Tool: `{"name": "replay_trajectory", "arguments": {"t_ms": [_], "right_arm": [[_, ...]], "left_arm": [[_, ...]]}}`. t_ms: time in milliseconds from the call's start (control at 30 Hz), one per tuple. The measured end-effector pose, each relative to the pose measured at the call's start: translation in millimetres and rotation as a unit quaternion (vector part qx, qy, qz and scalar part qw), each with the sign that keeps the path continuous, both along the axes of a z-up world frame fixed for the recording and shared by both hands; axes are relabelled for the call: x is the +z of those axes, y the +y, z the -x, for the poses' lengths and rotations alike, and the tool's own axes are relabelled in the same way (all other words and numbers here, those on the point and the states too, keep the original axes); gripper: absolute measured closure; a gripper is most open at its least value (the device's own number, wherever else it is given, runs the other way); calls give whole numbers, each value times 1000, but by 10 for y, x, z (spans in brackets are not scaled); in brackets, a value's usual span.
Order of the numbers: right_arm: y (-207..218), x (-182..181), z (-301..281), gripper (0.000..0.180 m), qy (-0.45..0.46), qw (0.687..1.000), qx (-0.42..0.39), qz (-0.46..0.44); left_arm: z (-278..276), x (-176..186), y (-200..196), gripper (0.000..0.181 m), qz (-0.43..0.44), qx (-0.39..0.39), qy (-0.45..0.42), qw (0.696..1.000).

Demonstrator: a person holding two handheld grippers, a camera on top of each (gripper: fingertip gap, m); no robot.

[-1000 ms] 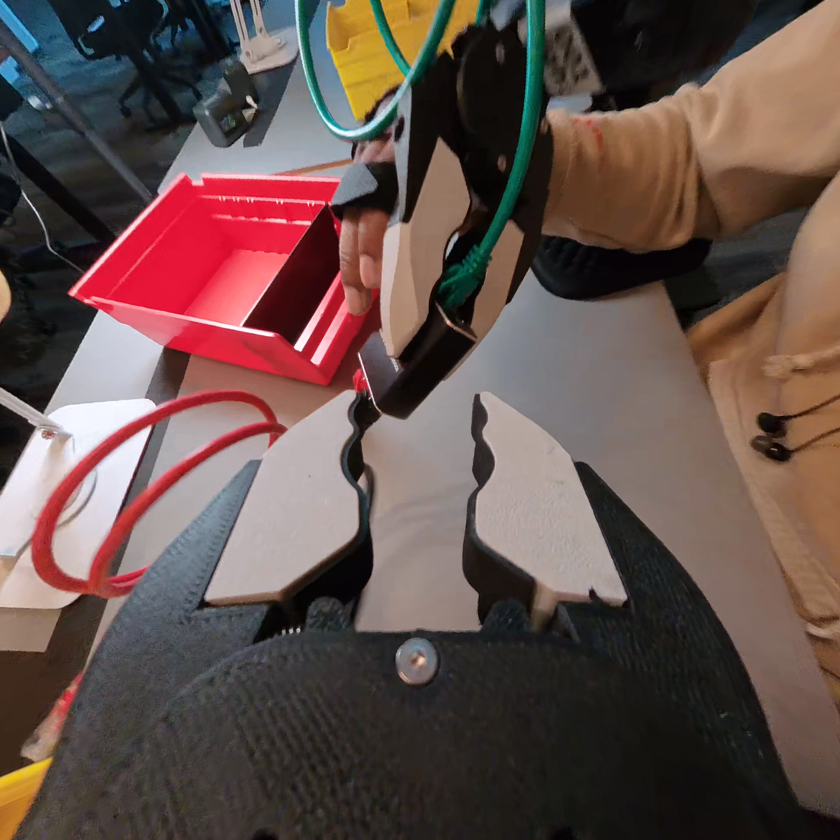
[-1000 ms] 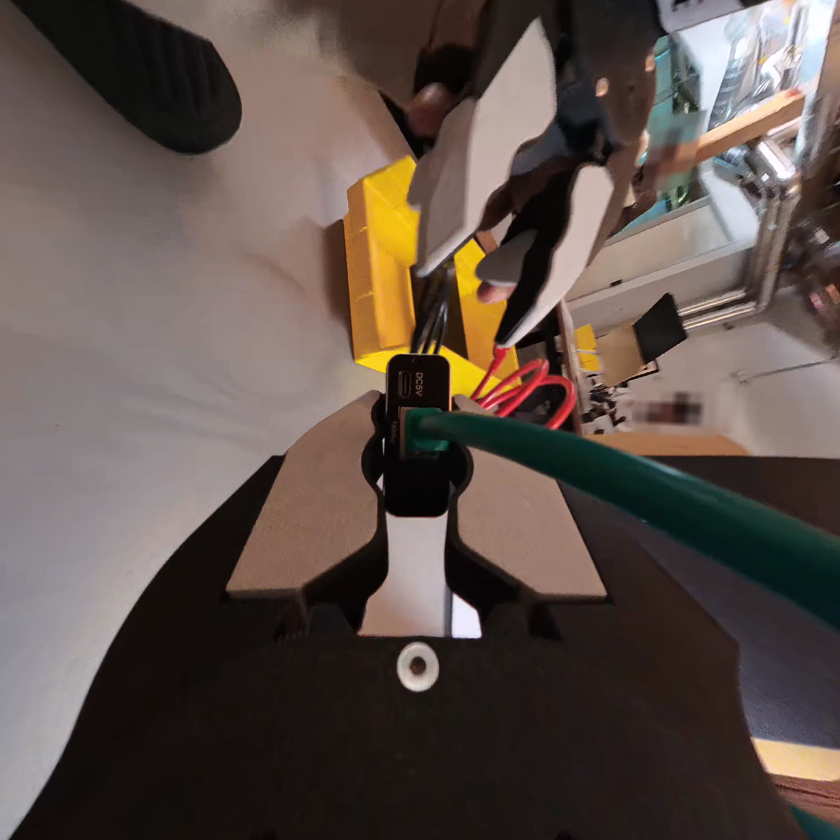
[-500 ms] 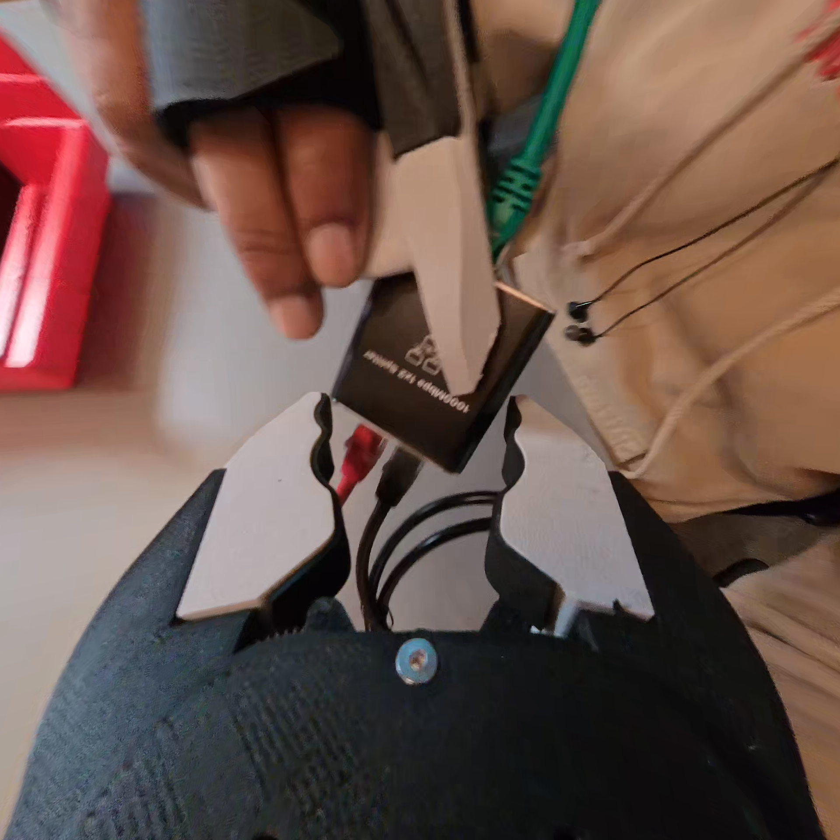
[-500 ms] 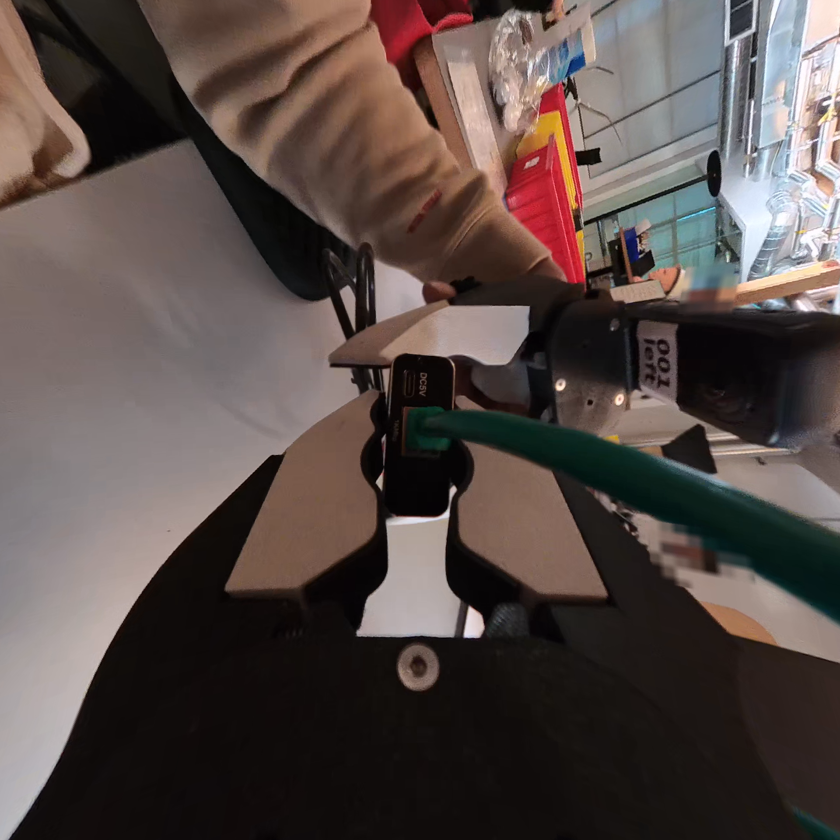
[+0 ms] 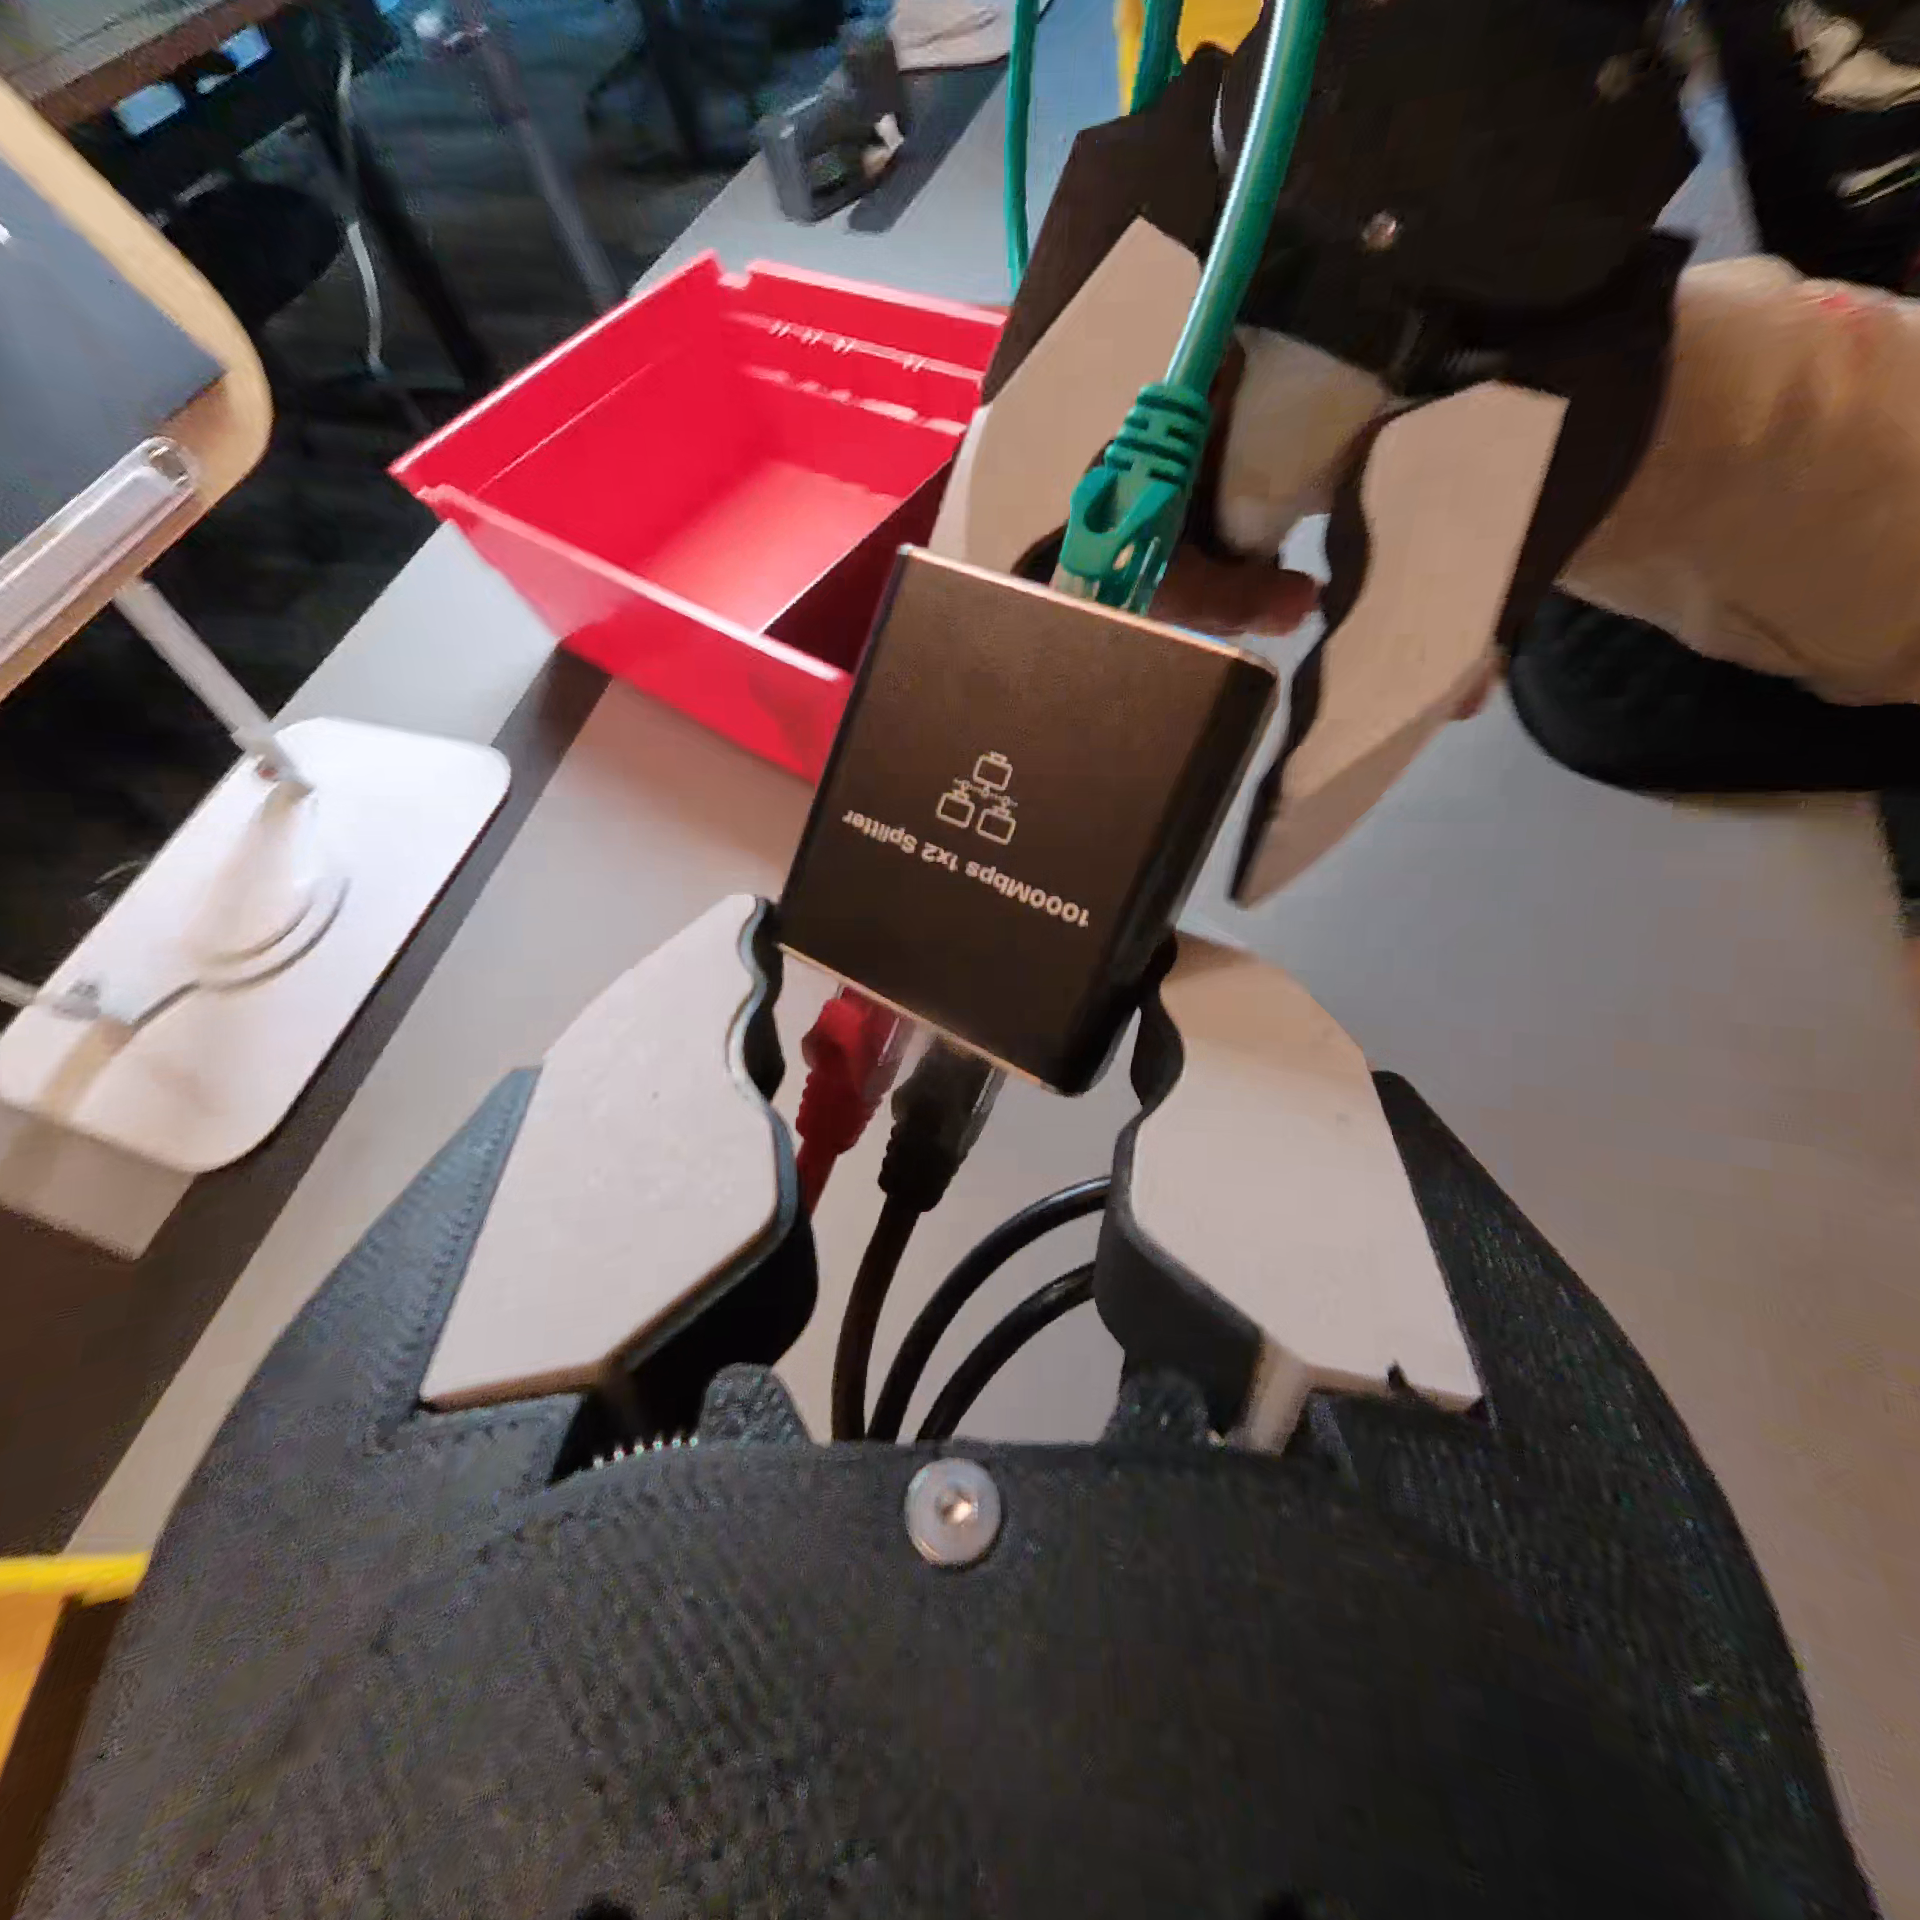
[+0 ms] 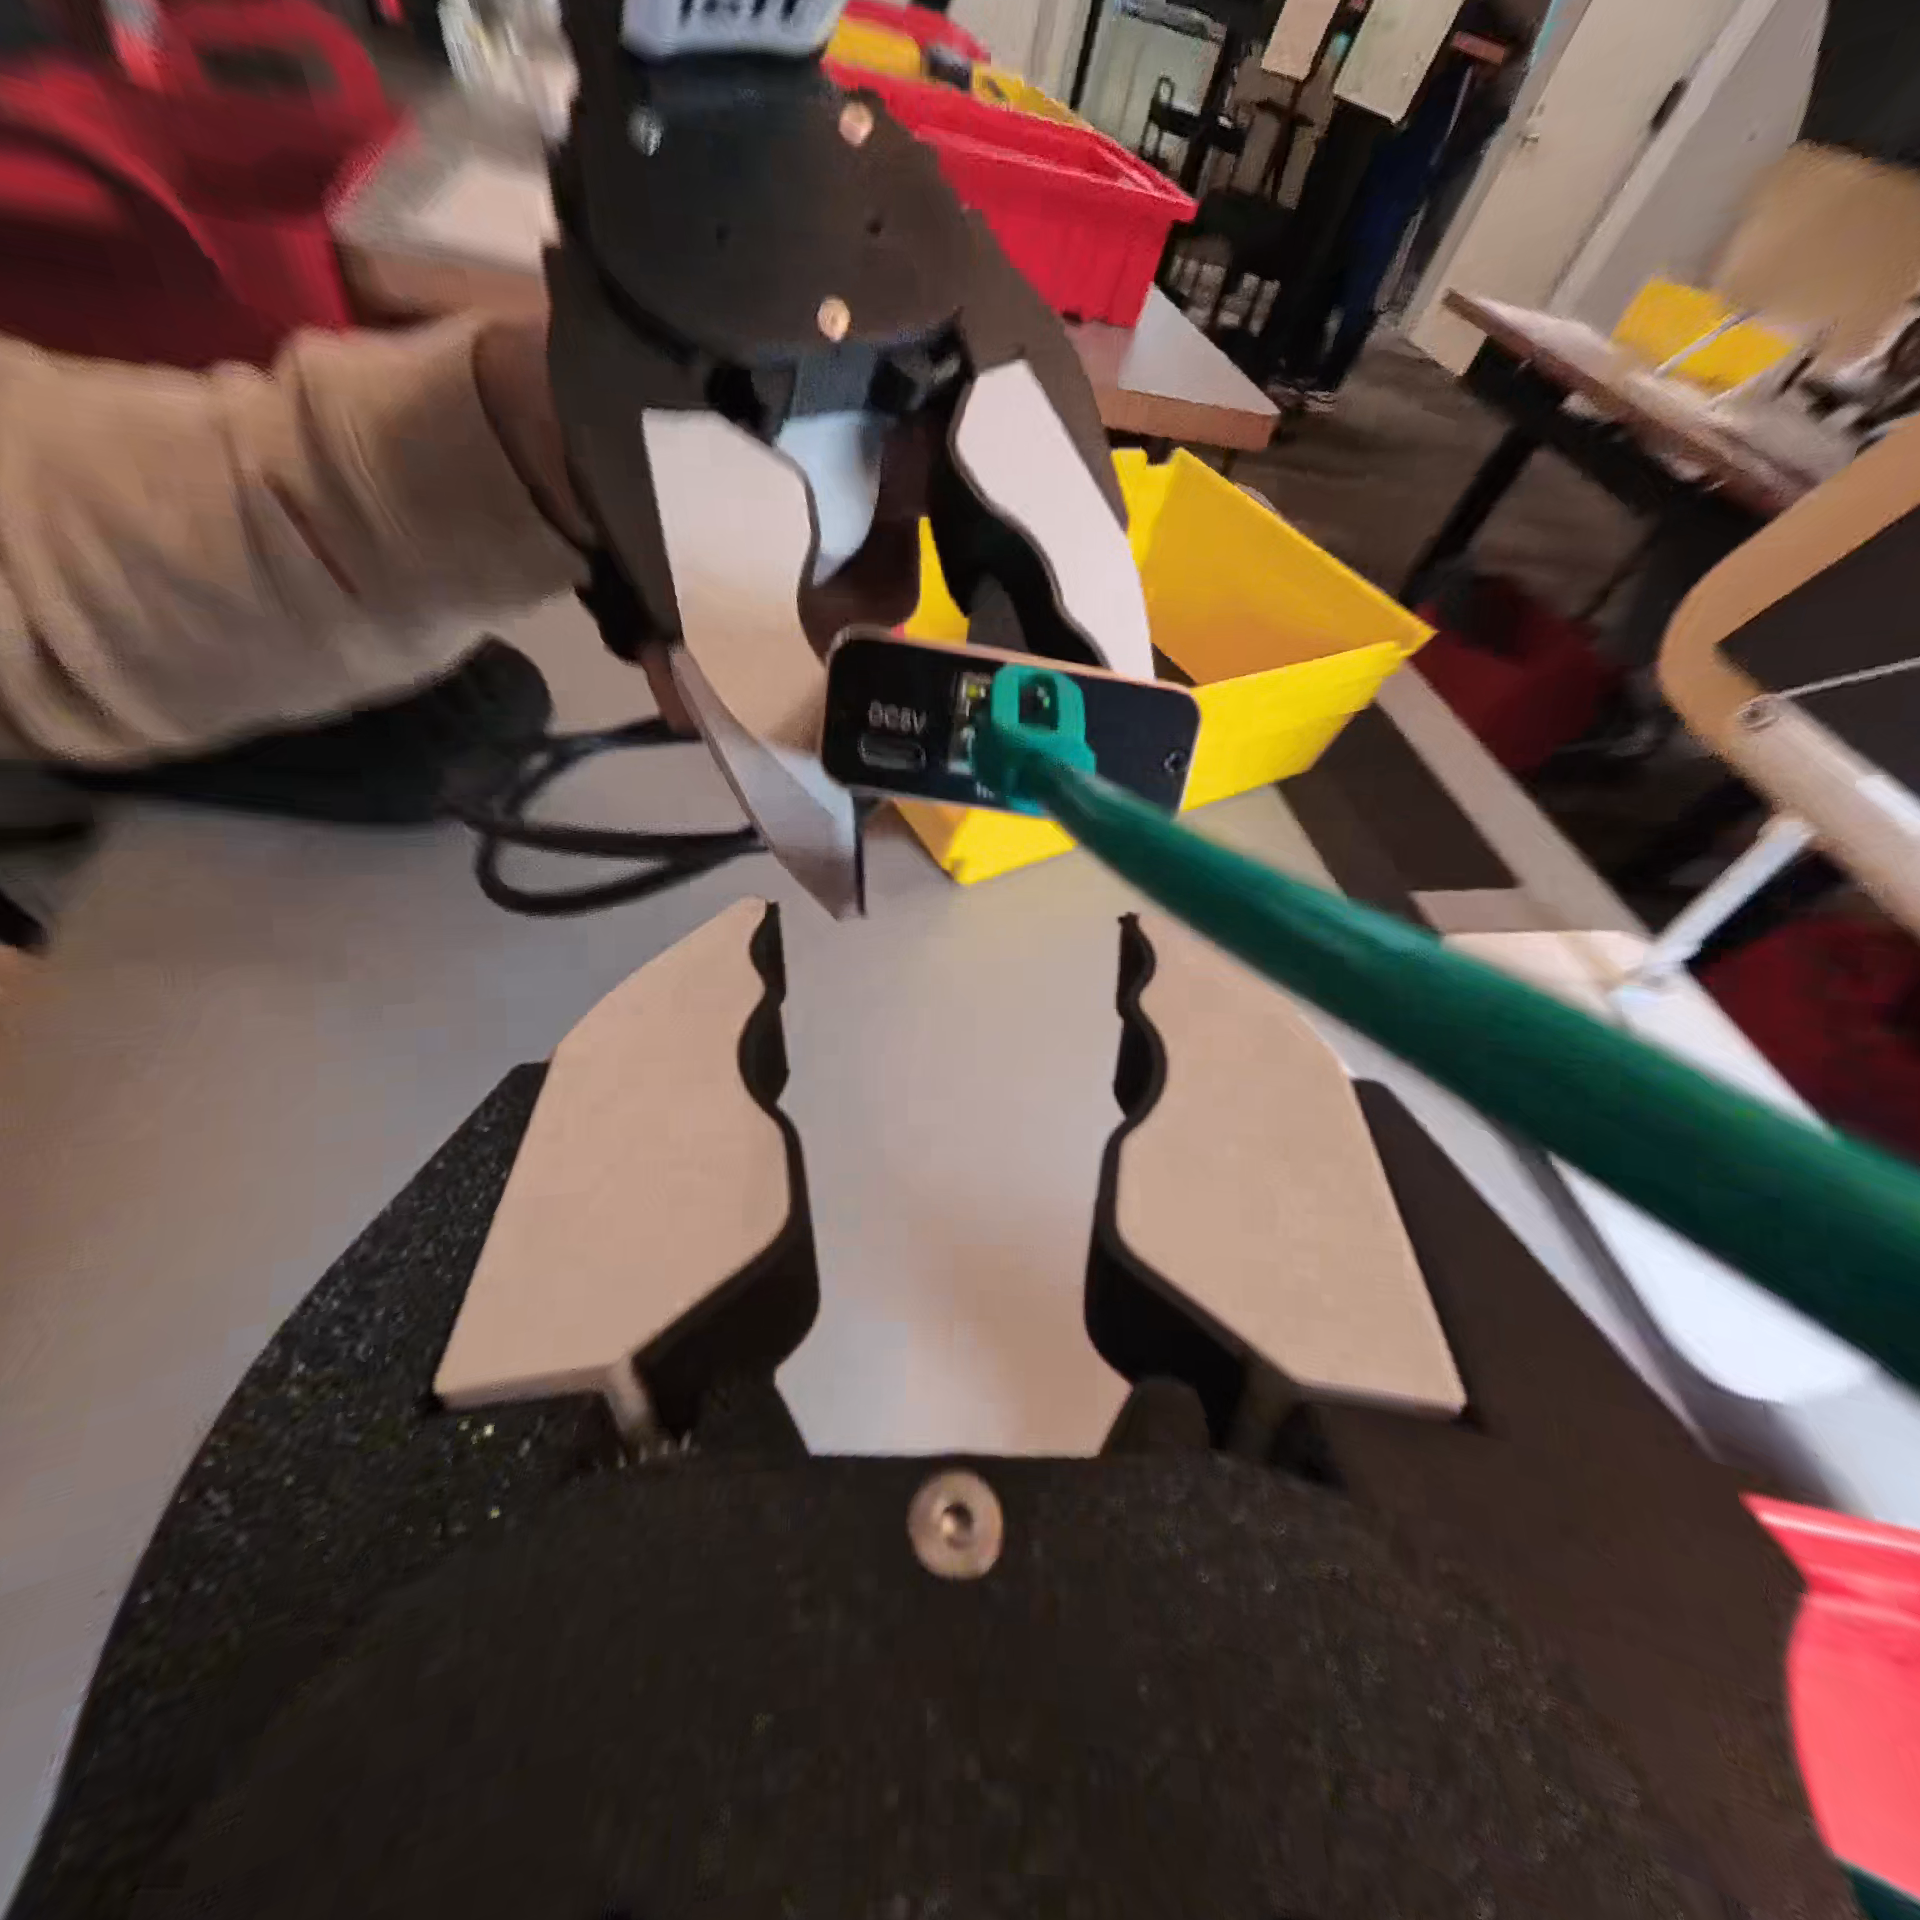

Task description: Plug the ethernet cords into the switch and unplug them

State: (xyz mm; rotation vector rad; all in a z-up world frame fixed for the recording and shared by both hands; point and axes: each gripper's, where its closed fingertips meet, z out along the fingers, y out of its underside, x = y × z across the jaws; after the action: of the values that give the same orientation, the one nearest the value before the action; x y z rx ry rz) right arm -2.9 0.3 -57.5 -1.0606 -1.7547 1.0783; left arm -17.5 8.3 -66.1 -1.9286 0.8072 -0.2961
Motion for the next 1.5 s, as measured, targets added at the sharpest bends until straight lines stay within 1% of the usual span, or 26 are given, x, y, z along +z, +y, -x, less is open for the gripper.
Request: {"name": "replay_trajectory", "arguments": {"t_ms": [67, 133, 167, 267, 367, 433, 500, 567, 667, 800, 867, 900, 933, 1000, 1067, 1100, 1167, 1200, 1267, 1367, 1500], "right_arm": [[5, 24, 54, 119, -1, 997, -14, 78], [78, -26, 99, 122, -42, 981, -61, 177], [76, -2, 105, 121, -43, 973, -64, 217], [148, 173, 105, 128, 10, 947, -85, 310], [203, 185, 112, 129, 22, 927, -99, 360], [205, 219, 117, 136, 35, 914, -91, 393], [178, 222, 122, 143, 35, 911, -79, 402], [178, 189, 121, 150, 27, 913, -82, 398], [189, 164, 123, 150, 17, 916, -88, 391], [209, 144, 120, 151, 22, 927, -98, 361], [225, 200, 79, 153, 24, 937, -94, 337], [241, 263, 35, 153, 25, 945, -93, 314], [272, 367, -29, 154, 32, 951, -95, 294], [353, 635, -203, 155, 50, 960, -97, 258], [523, 887, -384, 156, 62, 967, -118, 216], [640, 987, -473, 156, 57, 971, -133, 192], [891, 1195, -644, 157, 42, 973, -158, 160], [1024, 1292, -725, 155, 32, 973, -172, 147], [1329, 1463, -880, 156, 12, 972, -210, 104], [1757, 1642, -1056, 156, -12, 967, -246, 68], [2213, 1729, -1096, 157, -8, 963, -265, 51]], "left_arm": [[68, -32, 57, 115, 2, 37, 20, 999], [149, -30, 125, 115, -11, 82, 51, 995], [216, -24, 161, 115, -22, 111, 75, 991], [363, 25, 226, 114, -62, 167, 127, 976], [355, 54, 265, 114, -89, 189, 145, 967], [289, 42, 290, 114, -104, 192, 158, 963], [250, 25, 320, 114, -124, 199, 186, 954], [227, -18, 339, 114, -130, 196, 199, 951], [225, -42, 352, 114, -131, 194, 193, 953], [240, -26, 362, 114, -149, 203, 222, 942], [198, 5, 345, 113, -151, 194, 209, 947], [142, 61, 314, 113, -152, 182, 184, 954], [61, 173, 263, 107, -157, 168, 138, 963], [-162, 493, 77, 105, -163, 111, 22, 980], [-278, 891, -169, 109, -183, 60, -88, 977], [-256, 1049, -274, 111, -195, 50, -121, 972], [-125, 1205, -420, 113, -210, 55, -147, 965], [-40, 1206, -468, 113, -210, 64, -147, 964], [165, 1060, -518, 113, -199, 97, -122, 967], [432, 670, -593, 113, -158, 139, -95, 973], [583, 95, -700, 115, -92, 159, -105, 977]]}}
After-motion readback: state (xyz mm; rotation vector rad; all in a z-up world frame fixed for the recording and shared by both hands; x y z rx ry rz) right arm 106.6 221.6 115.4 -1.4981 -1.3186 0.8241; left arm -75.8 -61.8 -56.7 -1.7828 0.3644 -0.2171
